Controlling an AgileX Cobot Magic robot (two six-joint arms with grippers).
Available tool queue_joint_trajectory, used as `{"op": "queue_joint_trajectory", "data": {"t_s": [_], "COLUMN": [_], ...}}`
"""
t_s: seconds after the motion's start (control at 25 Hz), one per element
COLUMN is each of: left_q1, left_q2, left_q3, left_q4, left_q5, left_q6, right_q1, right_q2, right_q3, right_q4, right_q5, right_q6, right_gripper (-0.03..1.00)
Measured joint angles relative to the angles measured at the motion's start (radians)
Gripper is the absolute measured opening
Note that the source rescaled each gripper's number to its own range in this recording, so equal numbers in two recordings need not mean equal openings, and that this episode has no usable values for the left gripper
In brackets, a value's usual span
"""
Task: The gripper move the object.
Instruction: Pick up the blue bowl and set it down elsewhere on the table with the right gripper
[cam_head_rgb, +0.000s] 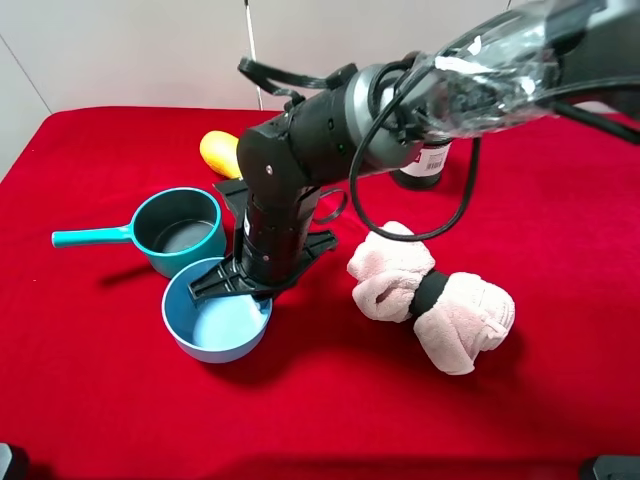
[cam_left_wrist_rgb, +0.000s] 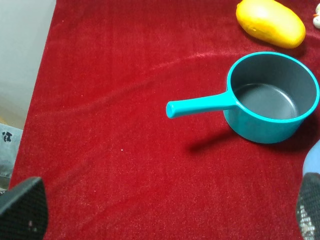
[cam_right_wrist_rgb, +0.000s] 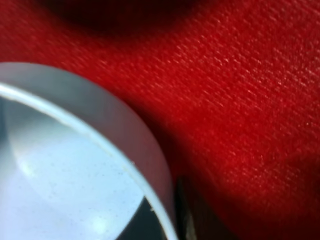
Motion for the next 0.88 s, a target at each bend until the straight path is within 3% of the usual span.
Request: {"op": "queue_joint_trajectory", "data": {"t_s": [0.48,0.6,0.76,0.88], "left_q1": [0.000,0.000,0.000,0.000], "left_q2": [0.000,0.000,0.000,0.000], "left_q3": [0.000,0.000,0.000,0.000], "left_q4": [0.000,0.000,0.000,0.000], "left_q5": [0.000,0.000,0.000,0.000], "left_q6": [0.000,0.000,0.000,0.000], "right_q1": [0.000,0.000,0.000,0.000], "right_q2": [0.016,0.016,0.016,0.016], "right_q3": [0.000,0.000,0.000,0.000], "right_q4": [-0.047,-0.047,-0.047,-0.047], "right_q5": [-0.020,-0.020,-0.024,-0.024], "right_q6": [0.030,0.030,0.041,0.044], "right_gripper": [0.00,0.05,0.32,0.62]}}
